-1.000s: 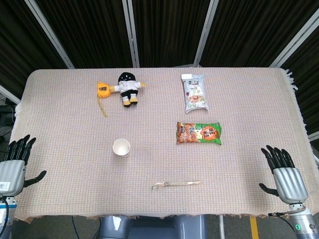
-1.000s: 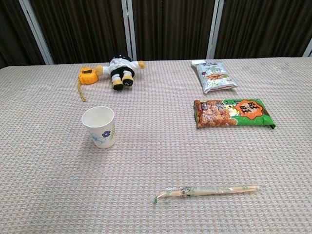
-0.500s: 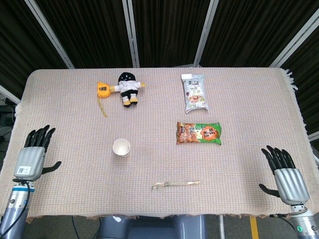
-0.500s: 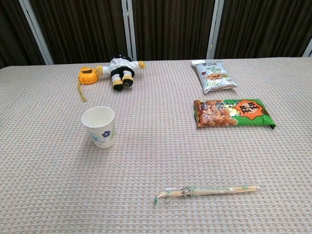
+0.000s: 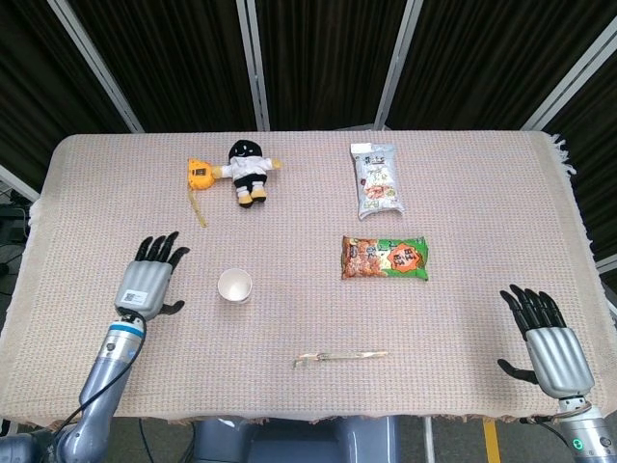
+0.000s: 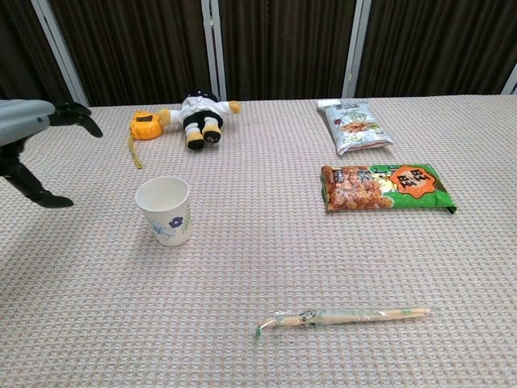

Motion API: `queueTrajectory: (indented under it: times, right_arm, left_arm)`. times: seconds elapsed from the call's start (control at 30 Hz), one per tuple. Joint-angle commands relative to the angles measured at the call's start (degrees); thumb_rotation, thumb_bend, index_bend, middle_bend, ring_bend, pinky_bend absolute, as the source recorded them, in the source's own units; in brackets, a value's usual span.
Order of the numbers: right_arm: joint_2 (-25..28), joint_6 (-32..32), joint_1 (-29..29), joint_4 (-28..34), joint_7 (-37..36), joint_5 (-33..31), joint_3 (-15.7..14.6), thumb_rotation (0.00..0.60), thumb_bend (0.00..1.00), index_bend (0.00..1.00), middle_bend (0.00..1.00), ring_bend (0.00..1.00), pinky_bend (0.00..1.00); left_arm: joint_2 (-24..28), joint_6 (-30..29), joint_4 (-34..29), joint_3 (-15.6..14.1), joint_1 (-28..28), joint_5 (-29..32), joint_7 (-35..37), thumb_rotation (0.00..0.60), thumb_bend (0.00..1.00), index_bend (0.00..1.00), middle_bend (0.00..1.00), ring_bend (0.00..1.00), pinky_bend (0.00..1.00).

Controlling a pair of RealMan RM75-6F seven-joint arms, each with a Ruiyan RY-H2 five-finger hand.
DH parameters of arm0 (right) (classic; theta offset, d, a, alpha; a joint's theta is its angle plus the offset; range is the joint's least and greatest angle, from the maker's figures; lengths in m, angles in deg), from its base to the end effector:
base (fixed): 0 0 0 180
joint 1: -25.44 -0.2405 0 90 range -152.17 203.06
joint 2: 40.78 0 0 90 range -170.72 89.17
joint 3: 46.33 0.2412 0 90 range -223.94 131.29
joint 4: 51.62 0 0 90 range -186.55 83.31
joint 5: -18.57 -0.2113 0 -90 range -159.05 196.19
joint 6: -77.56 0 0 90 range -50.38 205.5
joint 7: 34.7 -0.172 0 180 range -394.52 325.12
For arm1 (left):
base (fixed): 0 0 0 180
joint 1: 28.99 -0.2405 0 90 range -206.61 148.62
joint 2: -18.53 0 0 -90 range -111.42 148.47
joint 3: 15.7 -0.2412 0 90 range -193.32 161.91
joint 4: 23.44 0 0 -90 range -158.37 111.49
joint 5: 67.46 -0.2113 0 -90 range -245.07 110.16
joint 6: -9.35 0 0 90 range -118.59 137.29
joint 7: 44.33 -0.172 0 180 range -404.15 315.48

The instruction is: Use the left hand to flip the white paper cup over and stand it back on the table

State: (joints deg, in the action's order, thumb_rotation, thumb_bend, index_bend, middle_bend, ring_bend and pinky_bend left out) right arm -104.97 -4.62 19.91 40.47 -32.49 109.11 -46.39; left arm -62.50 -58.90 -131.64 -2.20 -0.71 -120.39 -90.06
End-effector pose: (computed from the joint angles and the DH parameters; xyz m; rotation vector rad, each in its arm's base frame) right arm -0.2923 -0.1992 0.1298 1.5316 -0.9026 0.8581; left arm -0.1585 0.3033 0.0285 -1.6475 -0.9603 -0.7163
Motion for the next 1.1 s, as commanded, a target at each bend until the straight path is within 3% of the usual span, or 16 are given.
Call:
queueTrajectory:
  times: [0.03,0.67,0.93,1.1]
  right_arm:
    - [0.1,0.1,-0.1,0.0,-0.3,0.1,0.0,0.600,0.05,0.00,0.00,0.00,0.00]
    - [1.3,0.7,-0.4,-0.1,-4.1,-0.1,-0.1,0.600,0.05,0.00,0.00,0.00,0.00]
    - [1.4,0.6,-0.4,-0.3,-4.7,0.0,0.0,0.600,0.05,0.00,0.00,0.00,0.00]
    - [1.5,0.7,-0.4,-0.2,-4.6,0.1,-0.2,0.600,0.05,0.00,0.00,0.00,0.00]
  left_arm:
    - [-2.9,-0.3,0.0,0.7,2.6,3.6,-2.7,0.600,0.11,0.19,0.00,0.00,0.00]
    - [-15.5,-4.0,6.9,1.2,13.6,14.4,-11.8,0.600,0.11,0.18,0.00,0.00,0.00]
    - [-16.9,-4.8,8.9,0.9,15.1,16.2,-11.9,0.600,0.11,0.29,0.00,0.00,0.00]
    - [-17.4,-5.1,9.8,0.3,14.8,13.9,-8.5,0.600,0.15,0.37,0.00,0.00,0.00]
